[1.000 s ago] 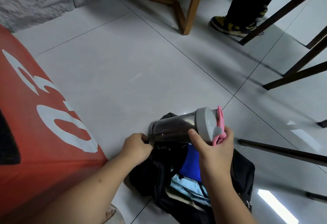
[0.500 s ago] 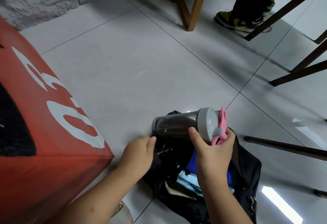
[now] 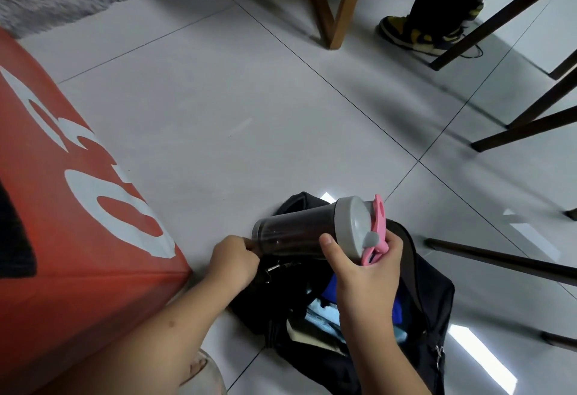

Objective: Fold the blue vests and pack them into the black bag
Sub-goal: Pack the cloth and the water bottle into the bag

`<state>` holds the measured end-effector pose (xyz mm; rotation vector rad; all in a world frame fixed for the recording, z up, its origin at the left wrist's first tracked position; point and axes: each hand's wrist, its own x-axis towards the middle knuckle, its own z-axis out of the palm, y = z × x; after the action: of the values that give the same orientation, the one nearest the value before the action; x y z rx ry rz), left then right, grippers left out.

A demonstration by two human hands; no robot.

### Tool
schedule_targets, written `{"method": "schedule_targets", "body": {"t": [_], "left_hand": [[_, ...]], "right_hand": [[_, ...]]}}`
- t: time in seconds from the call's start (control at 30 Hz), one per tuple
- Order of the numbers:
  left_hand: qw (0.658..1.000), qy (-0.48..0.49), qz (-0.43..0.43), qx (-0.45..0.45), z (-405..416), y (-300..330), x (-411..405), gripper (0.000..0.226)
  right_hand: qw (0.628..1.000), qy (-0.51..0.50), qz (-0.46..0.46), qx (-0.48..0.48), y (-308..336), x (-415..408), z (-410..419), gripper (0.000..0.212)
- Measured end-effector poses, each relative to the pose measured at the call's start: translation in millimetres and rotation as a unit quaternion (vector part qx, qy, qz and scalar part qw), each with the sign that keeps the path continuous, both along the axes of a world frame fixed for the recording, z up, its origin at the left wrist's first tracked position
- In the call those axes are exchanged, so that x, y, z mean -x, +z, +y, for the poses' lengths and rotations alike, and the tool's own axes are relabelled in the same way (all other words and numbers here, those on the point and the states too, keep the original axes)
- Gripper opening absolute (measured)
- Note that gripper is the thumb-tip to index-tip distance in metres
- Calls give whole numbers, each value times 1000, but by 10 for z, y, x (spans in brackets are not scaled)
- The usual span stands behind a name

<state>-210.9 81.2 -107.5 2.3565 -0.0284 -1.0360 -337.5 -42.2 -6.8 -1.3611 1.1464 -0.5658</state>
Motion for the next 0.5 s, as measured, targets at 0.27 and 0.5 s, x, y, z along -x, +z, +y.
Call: {"method": "schedule_targets", "body": {"t": [0.27,0.5], "left_hand": [[950,236,8,205,123,-28,13,39],[966,136,-169,143,103,65,58,47]], "right_hand": [[999,0,38,-33,-141,-11,10,62],[989,81,95,77,18,-99,131,74]]}}
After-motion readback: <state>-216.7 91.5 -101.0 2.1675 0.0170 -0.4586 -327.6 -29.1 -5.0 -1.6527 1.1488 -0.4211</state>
